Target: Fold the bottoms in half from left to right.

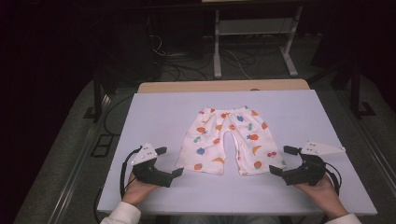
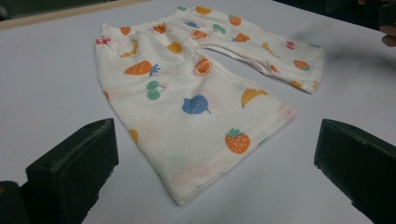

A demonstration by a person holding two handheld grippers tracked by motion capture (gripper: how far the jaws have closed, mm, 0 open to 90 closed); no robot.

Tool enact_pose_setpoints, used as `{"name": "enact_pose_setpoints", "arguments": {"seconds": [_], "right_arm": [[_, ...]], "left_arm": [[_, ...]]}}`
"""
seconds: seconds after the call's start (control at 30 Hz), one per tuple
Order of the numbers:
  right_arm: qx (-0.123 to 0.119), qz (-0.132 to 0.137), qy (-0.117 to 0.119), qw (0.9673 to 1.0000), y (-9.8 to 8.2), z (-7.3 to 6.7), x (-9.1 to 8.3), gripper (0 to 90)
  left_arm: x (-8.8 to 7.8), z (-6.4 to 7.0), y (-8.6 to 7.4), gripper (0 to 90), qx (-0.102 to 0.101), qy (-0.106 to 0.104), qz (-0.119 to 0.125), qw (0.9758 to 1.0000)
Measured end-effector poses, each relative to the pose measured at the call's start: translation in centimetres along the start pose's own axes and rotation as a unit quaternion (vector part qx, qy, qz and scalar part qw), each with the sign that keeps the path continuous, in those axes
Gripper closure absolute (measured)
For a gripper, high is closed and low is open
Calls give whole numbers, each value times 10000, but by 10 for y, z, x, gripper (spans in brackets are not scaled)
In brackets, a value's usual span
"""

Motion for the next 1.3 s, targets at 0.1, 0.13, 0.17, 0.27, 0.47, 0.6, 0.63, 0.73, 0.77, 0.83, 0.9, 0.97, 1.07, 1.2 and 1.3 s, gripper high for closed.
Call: {"name": "enact_pose_setpoints", "arguments": {"seconds": [0.1, 0.13, 0.17, 0.27, 0.47, 0.6, 0.63, 0.73, 0.77, 0.83, 0.9, 0.97, 1.07, 1.2, 1.3], "right_arm": [[11, -55, -11, 10000, 3, 0, 1, 0], [11, -55, -11, 10000, 3, 0, 1, 0], [-3, -56, -19, 10000, 4, 0, 2, 0], [-14, -97, -30, 9999, 9, 0, 3, 0], [-60, -178, -9, 9998, 15, -1, 6, 0], [-32, -230, 14, 9997, 20, -1, 9, 0], [-15, -241, 23, 9997, 23, -1, 11, 0], [7, -255, 37, 9997, 26, -1, 13, 0], [-14, -254, 57, 9997, 30, -1, 15, 0], [-23, -252, 56, 9997, 31, -1, 16, 0], [-44, -287, 90, 9995, 36, -1, 18, 0], [-62, -290, 101, 9995, 39, -2, 20, 0], [-57, -317, 110, 9994, 41, -1, 21, 0], [-71, -349, 168, 9992, 46, -1, 26, 0], [-101, -347, 177, 9992, 50, -2, 29, 0]], "left_arm": [[0, 0, 0, 0, -2, 12, -6, 10000], [0, 0, 0, 0, -2, 12, -6, 10000], [0, 0, 0, 0, -2, 18, -2, 10000], [0, 0, 0, 0, -11, 26, 0, 10000], [0, 0, 0, 0, -14, 27, 4, 10000], [0, 0, 0, 0, -12, 29, -5, 10000], [0, 0, 0, 0, -22, 33, 0, 10000], [0, 0, 0, 0, -20, 29, 3, 10000], [0, -1, 0, 0, -18, 34, -4, 10000], [0, -1, 0, 0, -18, 31, -1, 10000], [0, -1, 0, 0, -17, 34, 2, 10000], [0, -1, 0, 0, -19, 35, -2, 10000], [0, -1, 0, 0, -20, 29, -1, 10000], [0, -1, 0, 0, -20, 29, -5, 10000], [0, -1, 0, 0, -25, 28, -6, 10000]]}}
Point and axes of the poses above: each handheld gripper's, and its own axes: x roughly forward along the jaws, y roughly out of its top, z roughly to its right, the point moved 4 cm from there along x, roughly forward along the jaws, and after that the axes turned 3 degrees about -x, right-handed, at the moved point
